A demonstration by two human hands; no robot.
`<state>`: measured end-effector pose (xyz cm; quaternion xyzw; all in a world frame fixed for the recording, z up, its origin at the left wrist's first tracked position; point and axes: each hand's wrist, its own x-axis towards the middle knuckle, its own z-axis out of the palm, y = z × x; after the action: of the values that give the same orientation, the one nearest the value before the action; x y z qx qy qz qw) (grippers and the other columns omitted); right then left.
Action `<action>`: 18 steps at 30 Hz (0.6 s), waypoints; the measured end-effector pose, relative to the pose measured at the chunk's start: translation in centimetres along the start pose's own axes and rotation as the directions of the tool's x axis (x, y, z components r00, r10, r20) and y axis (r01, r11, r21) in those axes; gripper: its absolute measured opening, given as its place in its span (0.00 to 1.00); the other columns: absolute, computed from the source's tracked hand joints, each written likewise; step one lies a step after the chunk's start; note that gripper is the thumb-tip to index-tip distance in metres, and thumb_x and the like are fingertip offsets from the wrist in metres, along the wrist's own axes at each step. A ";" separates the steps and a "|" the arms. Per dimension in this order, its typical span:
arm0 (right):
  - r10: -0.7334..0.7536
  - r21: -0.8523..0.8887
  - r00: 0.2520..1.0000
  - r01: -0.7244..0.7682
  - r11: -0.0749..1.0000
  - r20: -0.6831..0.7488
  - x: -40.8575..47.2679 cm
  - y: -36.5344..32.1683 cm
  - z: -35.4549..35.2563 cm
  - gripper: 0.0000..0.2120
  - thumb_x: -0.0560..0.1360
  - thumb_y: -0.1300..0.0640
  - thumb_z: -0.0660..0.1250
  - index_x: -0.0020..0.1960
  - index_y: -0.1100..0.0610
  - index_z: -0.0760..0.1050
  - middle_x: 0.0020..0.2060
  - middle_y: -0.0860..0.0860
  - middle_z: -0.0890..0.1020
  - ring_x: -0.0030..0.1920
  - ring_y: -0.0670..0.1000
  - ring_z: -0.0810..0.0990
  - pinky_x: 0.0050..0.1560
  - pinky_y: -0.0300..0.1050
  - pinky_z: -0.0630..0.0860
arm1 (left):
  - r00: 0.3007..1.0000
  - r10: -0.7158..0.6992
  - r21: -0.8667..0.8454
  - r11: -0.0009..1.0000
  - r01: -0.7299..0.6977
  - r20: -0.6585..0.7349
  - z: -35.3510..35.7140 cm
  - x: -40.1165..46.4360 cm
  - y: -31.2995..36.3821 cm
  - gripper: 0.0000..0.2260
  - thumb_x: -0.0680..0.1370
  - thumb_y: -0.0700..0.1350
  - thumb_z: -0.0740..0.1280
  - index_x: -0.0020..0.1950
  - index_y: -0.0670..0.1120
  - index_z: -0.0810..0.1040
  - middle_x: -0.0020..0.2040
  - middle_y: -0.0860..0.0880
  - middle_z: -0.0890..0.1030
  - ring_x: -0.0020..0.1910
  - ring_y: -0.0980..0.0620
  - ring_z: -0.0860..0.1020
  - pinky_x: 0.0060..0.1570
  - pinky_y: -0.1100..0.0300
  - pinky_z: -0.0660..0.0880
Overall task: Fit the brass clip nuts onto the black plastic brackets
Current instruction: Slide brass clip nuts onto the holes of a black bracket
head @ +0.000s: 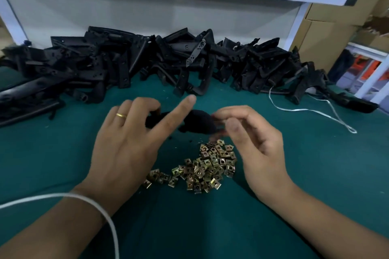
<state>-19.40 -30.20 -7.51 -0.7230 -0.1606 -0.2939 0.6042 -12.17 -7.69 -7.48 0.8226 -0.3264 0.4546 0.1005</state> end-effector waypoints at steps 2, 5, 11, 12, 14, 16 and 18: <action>-0.042 -0.138 0.997 0.051 0.989 0.069 0.8 0.6 -1.0 0.09 0.85 0.59 0.64 0.57 0.62 0.81 0.53 0.57 0.82 0.52 0.58 0.83 0.52 0.50 0.81 | 0.986 -0.164 -0.058 0.984 0.166 0.025 0.1 0.0 -0.7 0.36 0.78 0.28 0.65 0.81 0.56 0.65 0.55 0.43 0.70 0.47 0.42 0.69 0.38 0.52 0.66; -0.021 -0.436 0.954 0.157 0.886 0.301 2.3 1.6 -2.4 0.05 0.82 0.64 0.69 0.52 0.60 0.84 0.48 0.51 0.82 0.53 0.54 0.81 0.54 0.52 0.77 | 0.949 -0.300 -0.198 0.929 0.313 0.095 0.1 -0.1 -2.2 0.29 0.83 0.41 0.64 0.82 0.54 0.61 0.52 0.43 0.73 0.48 0.40 0.70 0.40 0.45 0.70; 0.130 -0.505 0.816 0.215 0.836 0.563 2.5 2.1 -2.3 0.05 0.78 0.57 0.76 0.54 0.51 0.87 0.50 0.46 0.78 0.56 0.50 0.76 0.59 0.42 0.71 | 0.824 -0.431 -0.249 0.808 0.534 0.367 0.9 -0.7 -3.9 0.28 0.85 0.48 0.56 0.83 0.61 0.51 0.56 0.46 0.74 0.50 0.47 0.68 0.46 0.48 0.67; 0.142 -0.511 0.819 0.201 0.836 0.556 2.5 2.1 -2.4 0.06 0.78 0.56 0.76 0.54 0.50 0.87 0.50 0.46 0.78 0.57 0.50 0.75 0.60 0.42 0.71 | 0.794 -0.457 -0.229 0.789 0.570 0.401 1.1 -0.8 -4.0 0.28 0.85 0.50 0.57 0.83 0.61 0.49 0.60 0.45 0.74 0.51 0.44 0.71 0.45 0.48 0.69; 0.174 -0.515 0.829 0.153 0.844 0.531 2.5 2.1 -2.6 0.05 0.78 0.54 0.76 0.54 0.49 0.86 0.51 0.45 0.78 0.58 0.51 0.76 0.61 0.43 0.72 | 0.759 -0.480 -0.165 0.787 0.594 0.441 1.4 -0.9 -4.1 0.31 0.84 0.53 0.61 0.83 0.59 0.50 0.66 0.45 0.75 0.56 0.40 0.76 0.44 0.48 0.71; 0.194 -0.494 0.838 0.101 0.864 0.511 2.5 2.2 -2.8 0.04 0.77 0.54 0.77 0.51 0.49 0.85 0.51 0.43 0.78 0.59 0.52 0.77 0.62 0.45 0.72 | 0.736 -0.494 -0.122 0.786 0.605 0.463 1.4 -0.8 -4.1 0.33 0.81 0.54 0.66 0.82 0.56 0.54 0.67 0.45 0.75 0.57 0.39 0.77 0.45 0.47 0.73; 0.193 -0.452 0.854 0.055 0.890 0.484 2.4 2.3 -2.9 0.05 0.76 0.56 0.78 0.49 0.49 0.85 0.50 0.45 0.80 0.58 0.53 0.78 0.62 0.47 0.73 | 0.725 -0.508 -0.109 0.780 0.616 0.465 1.3 -0.7 -4.0 0.32 0.80 0.53 0.69 0.80 0.56 0.58 0.66 0.47 0.75 0.57 0.39 0.78 0.46 0.47 0.73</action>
<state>-16.80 -33.80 -7.53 -0.9002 -0.2173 -0.0957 0.3652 -8.99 -4.93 -8.28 0.9388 -0.1286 0.1728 0.2688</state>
